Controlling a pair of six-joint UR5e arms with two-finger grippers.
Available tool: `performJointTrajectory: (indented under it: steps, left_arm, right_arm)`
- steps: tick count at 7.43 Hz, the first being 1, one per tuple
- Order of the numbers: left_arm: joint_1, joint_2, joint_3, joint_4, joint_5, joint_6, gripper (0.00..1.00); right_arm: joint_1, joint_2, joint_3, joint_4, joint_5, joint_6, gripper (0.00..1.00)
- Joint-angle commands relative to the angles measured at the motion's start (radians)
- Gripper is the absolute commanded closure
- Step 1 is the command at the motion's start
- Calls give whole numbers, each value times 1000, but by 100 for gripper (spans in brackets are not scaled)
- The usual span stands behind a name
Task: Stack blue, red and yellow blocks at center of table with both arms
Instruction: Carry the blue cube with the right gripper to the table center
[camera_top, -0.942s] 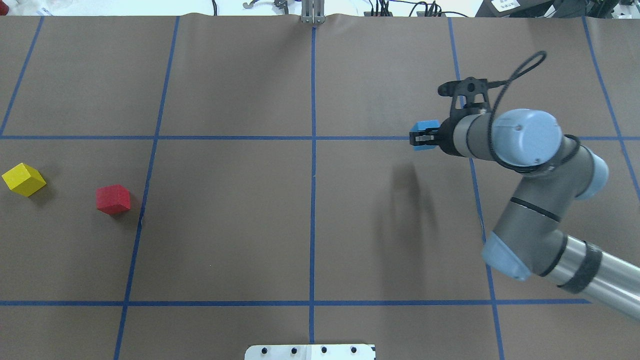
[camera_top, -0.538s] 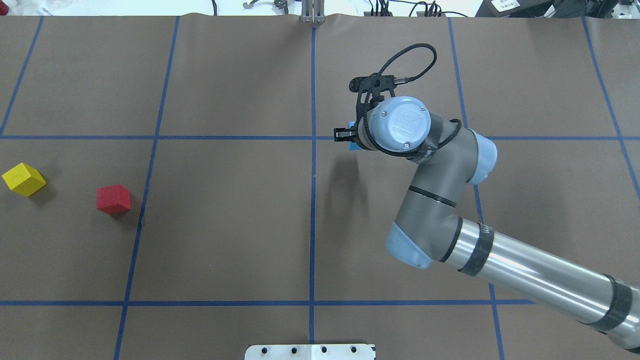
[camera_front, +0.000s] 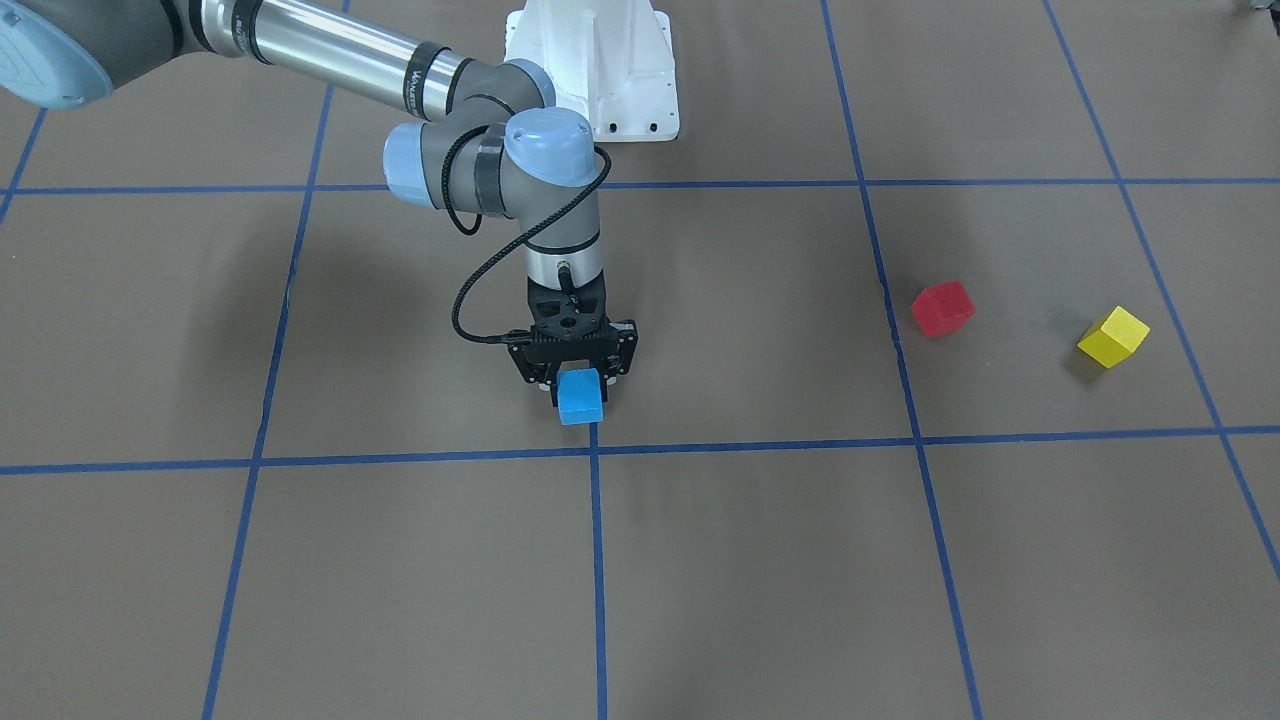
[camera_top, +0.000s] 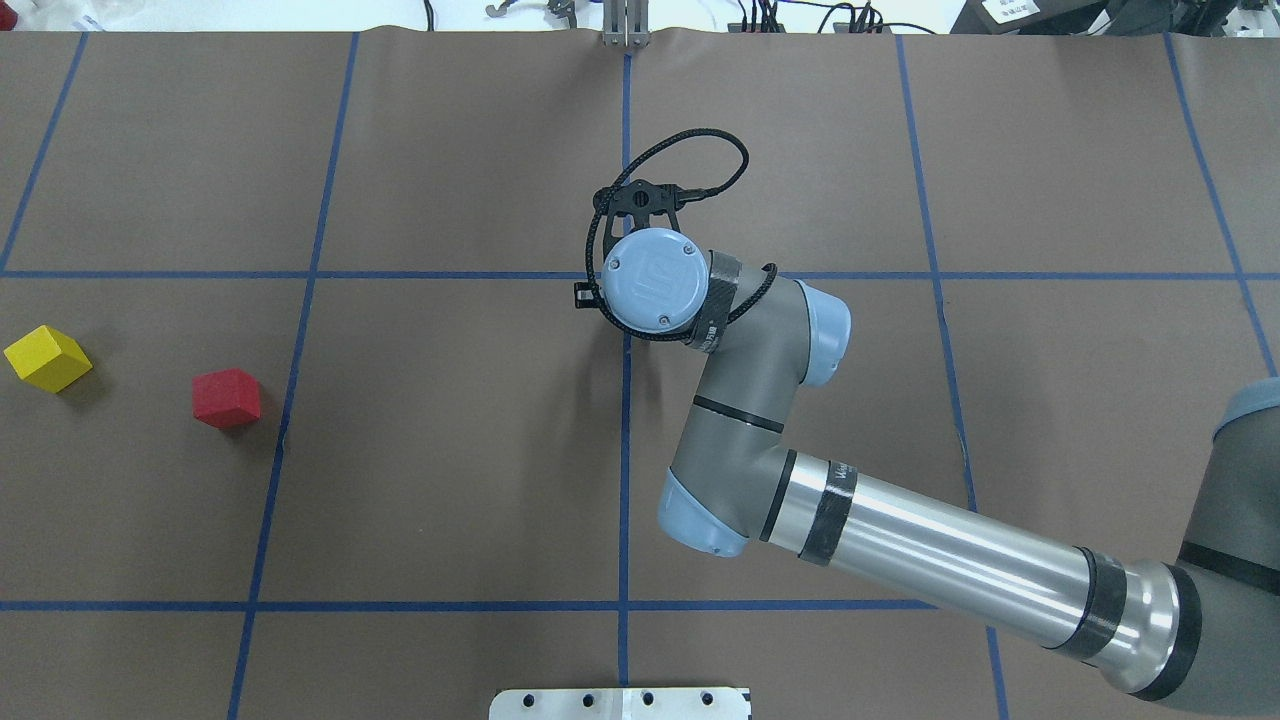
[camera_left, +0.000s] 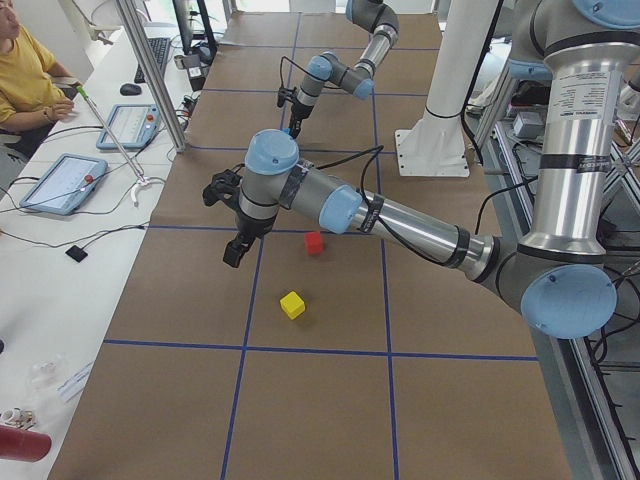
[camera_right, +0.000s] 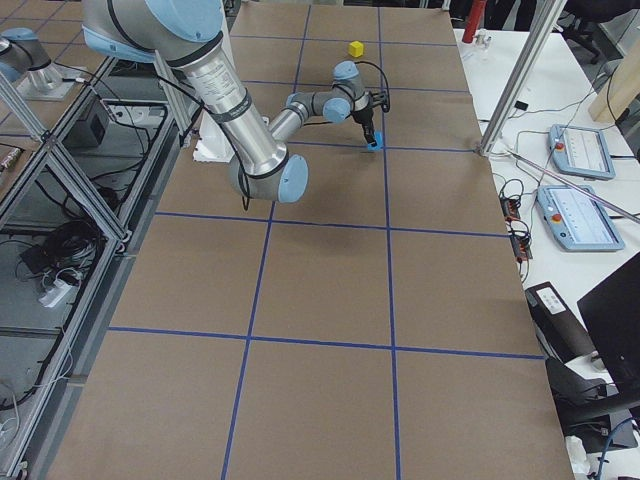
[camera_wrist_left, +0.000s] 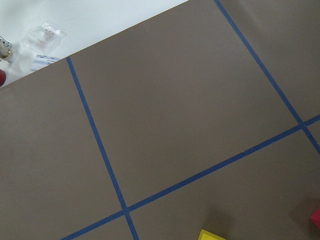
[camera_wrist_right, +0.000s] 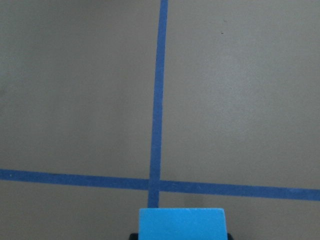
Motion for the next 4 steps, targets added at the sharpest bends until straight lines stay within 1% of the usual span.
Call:
performJointTrajectory:
  steps: [1, 2, 3, 4]
  left_arm:
    - [0, 0, 12, -1, 0, 1, 0]
    - [0, 0, 12, -1, 0, 1, 0]
    - [0, 0, 12, -1, 0, 1, 0]
    - [0, 0, 12, -1, 0, 1, 0]
  right_arm:
    - [-15, 9, -19, -2, -1, 14, 96]
    - [-15, 15, -32, 0, -1, 23, 81]
    - [-18, 15, -33, 0, -1, 42, 48]
    - [-26, 15, -31, 1, -9, 74, 1]
